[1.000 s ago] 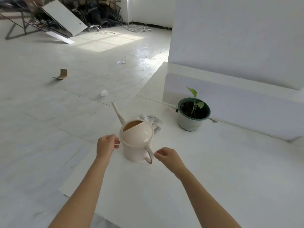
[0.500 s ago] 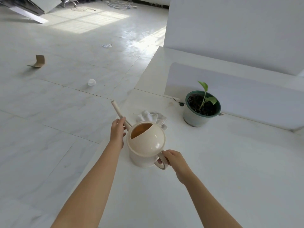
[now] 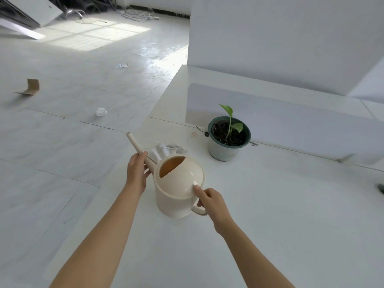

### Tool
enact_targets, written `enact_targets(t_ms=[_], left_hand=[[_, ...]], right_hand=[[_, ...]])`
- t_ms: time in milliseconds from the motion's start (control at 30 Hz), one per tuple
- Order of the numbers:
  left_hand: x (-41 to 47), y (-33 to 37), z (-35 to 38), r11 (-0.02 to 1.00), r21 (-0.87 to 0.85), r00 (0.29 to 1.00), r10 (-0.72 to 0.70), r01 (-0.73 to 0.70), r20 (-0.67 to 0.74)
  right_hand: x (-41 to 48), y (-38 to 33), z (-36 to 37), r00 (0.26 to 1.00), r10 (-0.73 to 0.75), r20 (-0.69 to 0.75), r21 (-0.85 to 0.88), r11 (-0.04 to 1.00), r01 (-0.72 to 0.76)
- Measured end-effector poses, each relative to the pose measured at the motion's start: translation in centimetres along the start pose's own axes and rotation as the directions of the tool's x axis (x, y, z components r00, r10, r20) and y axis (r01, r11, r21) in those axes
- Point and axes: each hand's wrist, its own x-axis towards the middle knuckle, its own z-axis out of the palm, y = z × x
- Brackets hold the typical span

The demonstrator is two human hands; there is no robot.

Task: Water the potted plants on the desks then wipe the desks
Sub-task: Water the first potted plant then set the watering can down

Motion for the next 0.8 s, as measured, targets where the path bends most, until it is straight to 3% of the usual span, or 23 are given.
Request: enact_targets(t_ms=[167, 467, 800], left_hand=[[-3.2, -1.5, 5.0, 0.999, -0.037, 0.992, 0.015, -0.01, 0.126], [-6.9, -4.8, 14.1, 0.997, 0.007, 0.947, -0.074, 0.076, 0.312], [-6.9, -7.3, 19.8, 0.982, 0.072, 0.903, -0.19, 0.176, 0.384]], right_hand=[[-1.8, 0.0, -6.0, 0.99, -0.074, -0.123, 0.022, 0.997, 0.077], [-3.4, 0.7, -16.6, 0.94, 0.014, -0.341, 0.057, 0.998, 0.006], [-3.4, 0.8, -21.3, 0.906, 0.073, -0.417, 0.096, 0.995, -0.036]])
